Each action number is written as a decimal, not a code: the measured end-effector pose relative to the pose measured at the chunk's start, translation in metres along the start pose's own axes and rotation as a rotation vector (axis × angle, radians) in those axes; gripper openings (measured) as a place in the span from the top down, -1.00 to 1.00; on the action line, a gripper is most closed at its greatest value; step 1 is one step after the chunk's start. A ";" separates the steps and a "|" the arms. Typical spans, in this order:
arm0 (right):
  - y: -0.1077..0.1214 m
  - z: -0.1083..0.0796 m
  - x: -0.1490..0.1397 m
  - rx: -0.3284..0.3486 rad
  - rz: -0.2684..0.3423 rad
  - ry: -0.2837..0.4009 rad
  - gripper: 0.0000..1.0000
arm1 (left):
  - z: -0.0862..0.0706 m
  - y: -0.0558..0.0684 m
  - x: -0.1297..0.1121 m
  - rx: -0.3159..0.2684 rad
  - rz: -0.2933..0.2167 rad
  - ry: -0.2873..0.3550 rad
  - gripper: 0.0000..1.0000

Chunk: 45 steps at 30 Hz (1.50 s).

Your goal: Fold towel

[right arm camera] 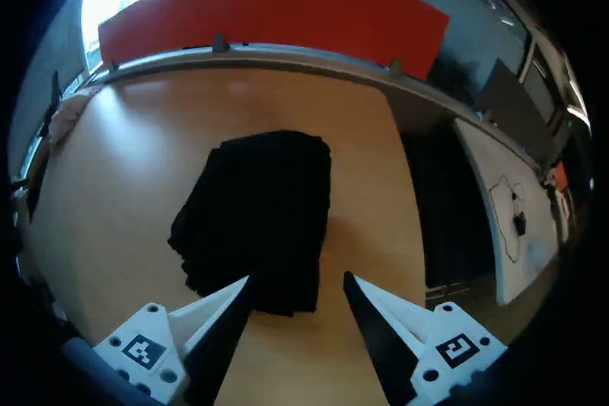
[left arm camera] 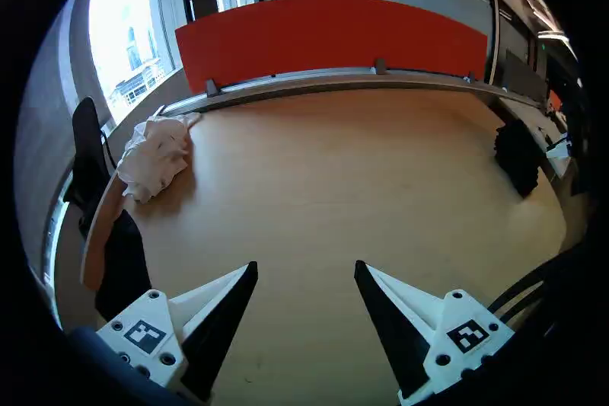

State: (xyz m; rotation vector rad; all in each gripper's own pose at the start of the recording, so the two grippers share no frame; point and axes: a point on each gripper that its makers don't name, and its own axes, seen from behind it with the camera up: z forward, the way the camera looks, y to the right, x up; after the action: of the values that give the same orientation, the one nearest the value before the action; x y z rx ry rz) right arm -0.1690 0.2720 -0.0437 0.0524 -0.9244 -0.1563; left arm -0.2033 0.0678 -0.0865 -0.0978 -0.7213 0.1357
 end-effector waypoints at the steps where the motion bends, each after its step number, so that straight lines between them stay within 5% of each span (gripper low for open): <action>1: -0.001 -0.001 0.002 0.000 0.012 0.012 -0.72 | 0.000 0.000 0.000 0.000 -0.001 0.001 -0.89; 11: -0.008 -0.013 0.030 -0.015 0.140 0.145 -0.72 | 0.001 -0.001 0.005 -0.002 -0.006 0.009 -0.89; 25: -0.013 -0.022 0.053 -0.046 0.188 0.255 -0.72 | -0.001 -0.005 0.016 0.000 -0.017 0.027 -0.89; 45: -0.021 -0.078 0.122 -0.123 0.234 0.620 -0.76 | -0.007 -0.026 0.053 0.028 -0.076 0.116 -0.88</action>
State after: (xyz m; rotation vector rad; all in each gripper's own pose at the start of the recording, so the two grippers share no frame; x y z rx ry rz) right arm -0.0365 0.2299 0.0034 -0.1172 -0.2959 0.0243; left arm -0.1573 0.0499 -0.0538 -0.0514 -0.6061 0.0667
